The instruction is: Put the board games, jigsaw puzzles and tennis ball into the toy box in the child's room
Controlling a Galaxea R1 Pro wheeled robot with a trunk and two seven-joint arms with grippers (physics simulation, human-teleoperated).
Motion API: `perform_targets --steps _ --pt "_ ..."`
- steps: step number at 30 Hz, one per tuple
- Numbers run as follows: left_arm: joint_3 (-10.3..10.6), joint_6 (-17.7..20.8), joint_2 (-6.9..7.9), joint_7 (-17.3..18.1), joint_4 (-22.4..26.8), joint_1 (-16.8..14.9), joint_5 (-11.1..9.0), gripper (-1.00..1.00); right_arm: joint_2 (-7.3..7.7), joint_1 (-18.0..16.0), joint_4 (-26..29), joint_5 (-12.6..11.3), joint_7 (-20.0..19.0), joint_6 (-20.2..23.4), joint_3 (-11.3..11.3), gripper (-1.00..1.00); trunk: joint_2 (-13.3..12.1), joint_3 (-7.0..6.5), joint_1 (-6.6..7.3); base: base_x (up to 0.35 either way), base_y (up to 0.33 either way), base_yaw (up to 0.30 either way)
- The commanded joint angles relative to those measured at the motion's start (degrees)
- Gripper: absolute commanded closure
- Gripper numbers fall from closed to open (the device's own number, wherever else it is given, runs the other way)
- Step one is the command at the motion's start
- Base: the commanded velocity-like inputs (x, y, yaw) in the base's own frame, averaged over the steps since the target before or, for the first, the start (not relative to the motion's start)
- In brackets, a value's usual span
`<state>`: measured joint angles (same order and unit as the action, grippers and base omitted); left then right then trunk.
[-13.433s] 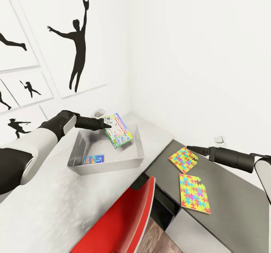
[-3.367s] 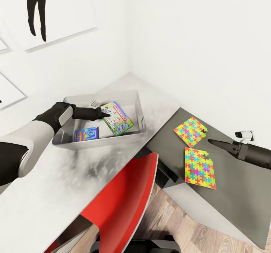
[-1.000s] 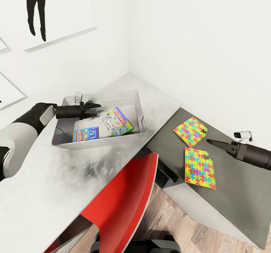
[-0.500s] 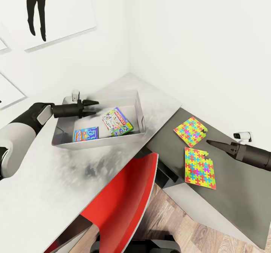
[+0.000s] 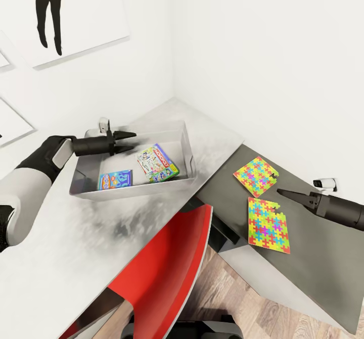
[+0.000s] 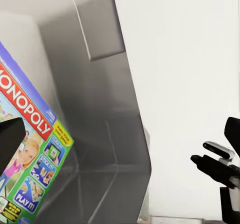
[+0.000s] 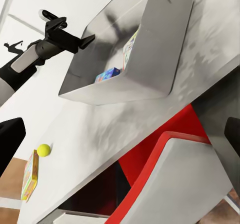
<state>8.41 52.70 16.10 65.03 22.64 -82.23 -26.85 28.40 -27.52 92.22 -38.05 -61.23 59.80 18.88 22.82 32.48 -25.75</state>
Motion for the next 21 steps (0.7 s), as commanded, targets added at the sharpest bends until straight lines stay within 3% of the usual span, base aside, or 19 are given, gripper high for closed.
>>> perform_targets --steps 1,12,21 --pt "0.25 0.54 -0.02 0.13 1.10 0.50 -0.26 -1.00 0.01 -0.03 0.00 0.15 -0.23 0.20 0.04 -1.00 0.09 0.08 -0.03 0.000 0.000 0.000" --pt "-0.87 1.26 -0.34 -0.16 8.54 4.27 -0.18 -1.00 0.06 0.00 0.04 0.00 -0.30 0.20 0.09 -1.00 0.09 0.08 -0.03 -0.019 0.000 0.000" --pt "-1.63 1.55 -0.78 -1.52 10.77 5.19 -0.31 -1.00 0.07 0.01 0.06 -0.01 -0.25 0.20 0.05 -1.00 0.09 -0.01 -0.03 -0.129 0.000 0.000"
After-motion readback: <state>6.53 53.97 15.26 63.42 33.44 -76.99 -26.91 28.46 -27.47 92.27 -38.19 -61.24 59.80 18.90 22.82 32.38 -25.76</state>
